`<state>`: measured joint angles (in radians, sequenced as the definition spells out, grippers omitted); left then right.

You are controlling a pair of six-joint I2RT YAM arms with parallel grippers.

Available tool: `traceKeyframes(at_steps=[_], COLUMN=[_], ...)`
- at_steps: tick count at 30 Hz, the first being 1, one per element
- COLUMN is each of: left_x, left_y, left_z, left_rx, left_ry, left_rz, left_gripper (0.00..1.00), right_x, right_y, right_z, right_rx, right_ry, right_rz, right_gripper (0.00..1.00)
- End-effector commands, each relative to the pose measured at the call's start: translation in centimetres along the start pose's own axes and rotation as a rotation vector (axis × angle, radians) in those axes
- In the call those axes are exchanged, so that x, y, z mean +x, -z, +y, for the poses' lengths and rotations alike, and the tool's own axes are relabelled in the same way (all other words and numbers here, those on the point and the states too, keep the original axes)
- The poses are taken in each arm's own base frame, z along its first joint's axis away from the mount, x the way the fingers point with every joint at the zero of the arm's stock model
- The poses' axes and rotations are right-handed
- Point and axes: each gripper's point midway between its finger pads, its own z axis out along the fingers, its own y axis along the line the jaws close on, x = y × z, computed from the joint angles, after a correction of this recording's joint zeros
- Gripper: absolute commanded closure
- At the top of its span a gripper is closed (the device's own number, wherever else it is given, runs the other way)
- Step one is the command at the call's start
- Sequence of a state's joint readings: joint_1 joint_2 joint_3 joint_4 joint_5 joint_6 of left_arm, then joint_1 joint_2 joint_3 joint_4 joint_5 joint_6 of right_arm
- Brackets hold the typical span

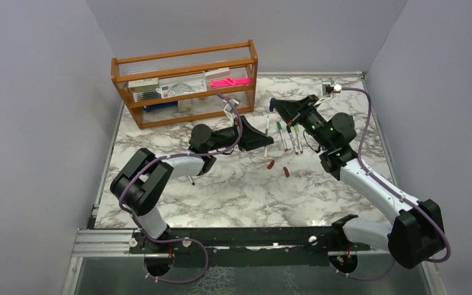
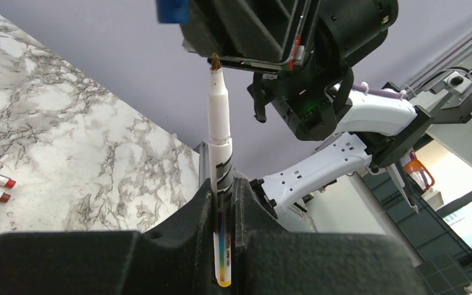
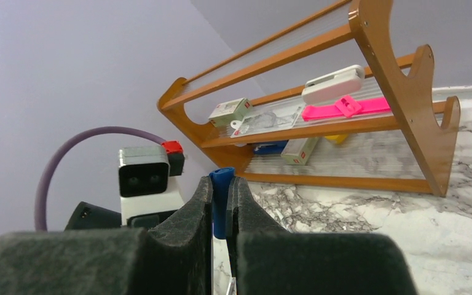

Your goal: Insert the pens into the pen caps

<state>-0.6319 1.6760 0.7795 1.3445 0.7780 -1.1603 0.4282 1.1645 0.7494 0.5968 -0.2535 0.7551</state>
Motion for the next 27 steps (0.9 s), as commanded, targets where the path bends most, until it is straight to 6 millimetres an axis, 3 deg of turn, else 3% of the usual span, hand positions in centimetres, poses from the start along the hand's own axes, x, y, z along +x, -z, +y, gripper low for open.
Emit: traceKeyframes(at_steps=[1,10,27], left_x=[0.6,0.6,-0.1], left_y=[-0.3,-0.3,-0.5], left_z=[0.3,0.7,-0.3], left_rx=[0.001,-0.020,-0.003], left_ry=[-0.023,-0.026,-0.043], left_rz=[0.030,0.033,0.017], left_gripper=[1.00,1.00,1.00], right_x=[-2.2,-1.5,0.5], right_y=[-0.2,0.2,0.9], right_z=[2.5,3.0,2.0], right_rx=[-0.083,-0.117,-0.104], right_ry=[0.024,0.016,0.013], right_rz=[-0.044,-0.015,0.033], right_gripper=[0.99,0.99,0.99])
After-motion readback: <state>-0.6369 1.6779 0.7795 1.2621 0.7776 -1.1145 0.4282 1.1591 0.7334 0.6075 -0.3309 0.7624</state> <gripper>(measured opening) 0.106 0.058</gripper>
